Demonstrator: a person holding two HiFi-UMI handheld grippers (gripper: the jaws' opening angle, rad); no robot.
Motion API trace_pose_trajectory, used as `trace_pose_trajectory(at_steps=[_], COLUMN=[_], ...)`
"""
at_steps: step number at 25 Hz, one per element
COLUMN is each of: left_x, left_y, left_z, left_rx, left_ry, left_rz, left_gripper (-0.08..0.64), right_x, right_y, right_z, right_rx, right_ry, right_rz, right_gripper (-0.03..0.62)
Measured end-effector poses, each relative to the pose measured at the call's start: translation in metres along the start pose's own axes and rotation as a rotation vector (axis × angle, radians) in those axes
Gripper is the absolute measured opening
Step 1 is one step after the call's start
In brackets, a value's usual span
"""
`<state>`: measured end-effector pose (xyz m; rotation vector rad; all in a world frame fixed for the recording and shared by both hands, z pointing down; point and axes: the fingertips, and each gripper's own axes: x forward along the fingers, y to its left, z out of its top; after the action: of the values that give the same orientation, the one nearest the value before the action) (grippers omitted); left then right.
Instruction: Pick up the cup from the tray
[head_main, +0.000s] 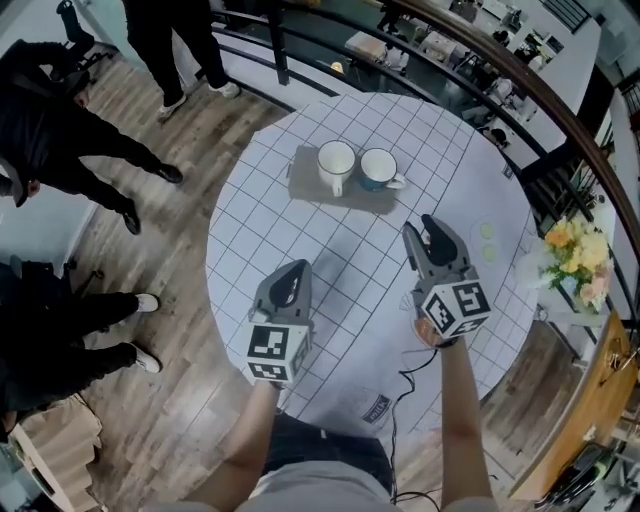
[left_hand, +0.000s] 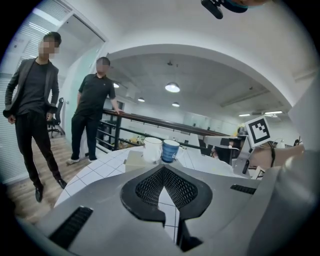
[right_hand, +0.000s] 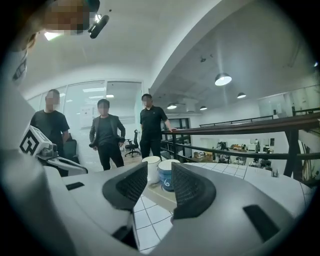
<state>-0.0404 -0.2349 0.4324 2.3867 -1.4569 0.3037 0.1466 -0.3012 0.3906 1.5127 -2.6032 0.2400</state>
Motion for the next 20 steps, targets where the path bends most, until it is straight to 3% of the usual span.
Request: trace_pose_trajectory(at_steps=[3, 7, 12, 15, 20], left_x=[0.004, 0.007, 0.013, 0.019, 0.028], left_y=[0.003, 0.005, 0.008, 0.009, 0.011], left_z=[-0.004, -0.012, -0.021, -0.023, -0.030], left_rx=[0.000, 0.005, 0.004, 0.002, 0.012], left_ry=[0.009, 0.038, 0.064, 0.074, 0.090], left_rz=[0.009, 0.018, 0.019, 0.019, 0.018], left_gripper=[0.008, 0.008, 0.008, 0.008, 0.008], right_x=[0.019, 0.046, 0.080, 0.095, 0.109], right_y=[-0.016, -0.035, -0.064, -0.065, -0.060], right_z=[-0.005, -0.017, -0.040, -0.056, -0.073], right_rx=[-0.047, -0.112, -0.178, -0.241, -0.265], right_ry=[0.020, 0.057, 0.136, 0.191, 0.221], right_rz=[0.067, 0.179, 0.230, 0.279, 0.326], right_gripper=[0.135, 0.193, 0.198, 0.198, 0.199])
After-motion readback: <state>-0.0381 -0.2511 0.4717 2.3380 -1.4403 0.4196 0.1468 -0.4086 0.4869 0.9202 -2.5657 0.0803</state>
